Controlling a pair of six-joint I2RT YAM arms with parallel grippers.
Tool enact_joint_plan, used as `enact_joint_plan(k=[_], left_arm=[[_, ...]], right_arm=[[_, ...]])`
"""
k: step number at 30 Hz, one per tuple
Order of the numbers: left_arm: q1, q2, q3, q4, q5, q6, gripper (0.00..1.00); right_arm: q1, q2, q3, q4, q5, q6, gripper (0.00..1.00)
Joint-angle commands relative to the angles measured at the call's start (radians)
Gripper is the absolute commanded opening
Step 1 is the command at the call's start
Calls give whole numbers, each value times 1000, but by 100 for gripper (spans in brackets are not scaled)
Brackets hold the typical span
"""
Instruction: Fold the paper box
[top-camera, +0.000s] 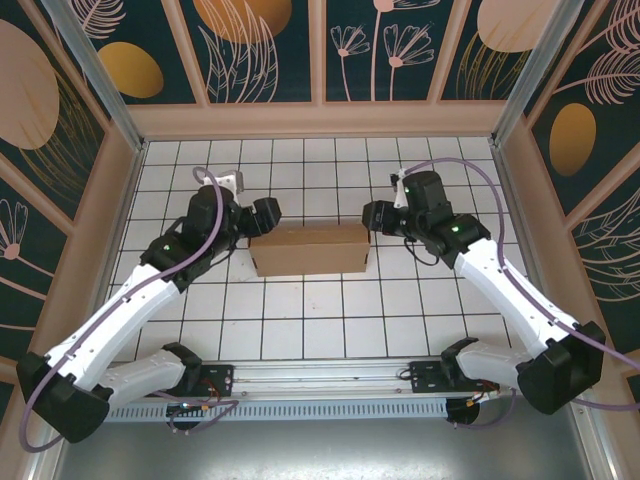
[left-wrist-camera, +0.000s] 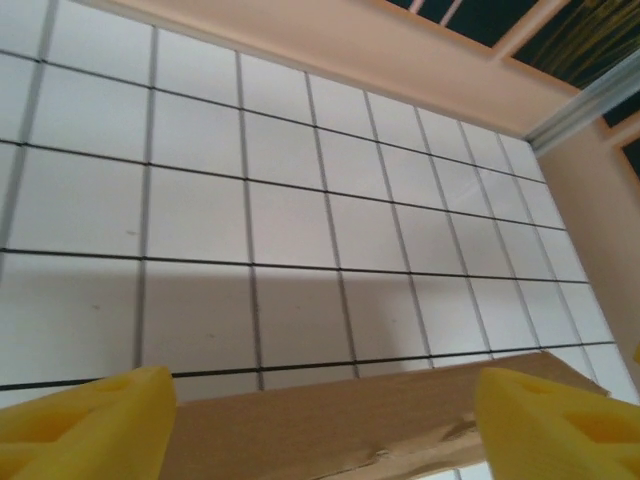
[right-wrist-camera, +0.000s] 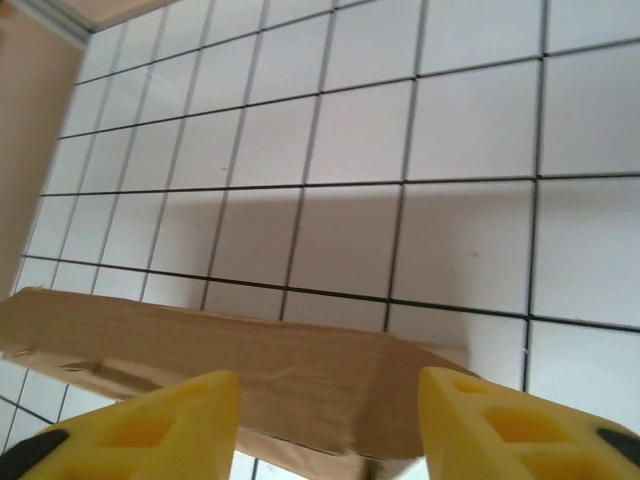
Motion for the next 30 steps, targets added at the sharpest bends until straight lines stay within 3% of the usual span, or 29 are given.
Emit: enact_joint_plan(k=[1, 6, 8, 10, 13, 15, 21, 26, 30], left_arm=[[38, -20, 17, -178, -94, 62, 83], [38, -132, -34, -162, -176, 258, 75], [38, -199, -100, -106, -139, 389, 70], [38, -262, -153, -39, -67, 564, 64], [38, -308, -174, -33, 80, 811, 59], [38, -319, -179, -50, 91, 937, 62], [39, -377, -229, -73, 146, 1207, 63], [52, -411, -338, 22, 143, 1334, 66], [194, -339, -373, 71, 289, 1370, 62]], right_arm=[[-20, -5, 30, -77, -14, -51, 53], [-22, -58, 15, -32, 54, -299, 45], [-3, -123, -51, 50, -4, -493, 41], [81, -217, -134, 186, 61, -672, 36], [135, -278, -177, 261, -44, -816, 34], [133, -267, -172, 279, -71, -832, 34], [129, -244, -174, 271, -144, -1121, 34], [63, -243, -189, 268, -296, -1358, 35], [71, -222, -153, 255, -343, -1363, 34]])
